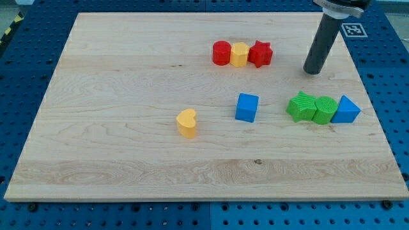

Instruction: Push the blue cube to the left of the green star

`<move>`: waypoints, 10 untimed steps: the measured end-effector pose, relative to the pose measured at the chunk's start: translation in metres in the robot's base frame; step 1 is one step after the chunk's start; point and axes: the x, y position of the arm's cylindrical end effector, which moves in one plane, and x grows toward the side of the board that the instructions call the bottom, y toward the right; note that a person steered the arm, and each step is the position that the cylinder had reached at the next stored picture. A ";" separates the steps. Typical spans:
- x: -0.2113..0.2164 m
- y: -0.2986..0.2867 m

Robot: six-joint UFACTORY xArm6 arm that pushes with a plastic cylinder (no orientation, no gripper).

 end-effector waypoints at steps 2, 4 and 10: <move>0.008 -0.090; 0.008 -0.149; 0.027 -0.183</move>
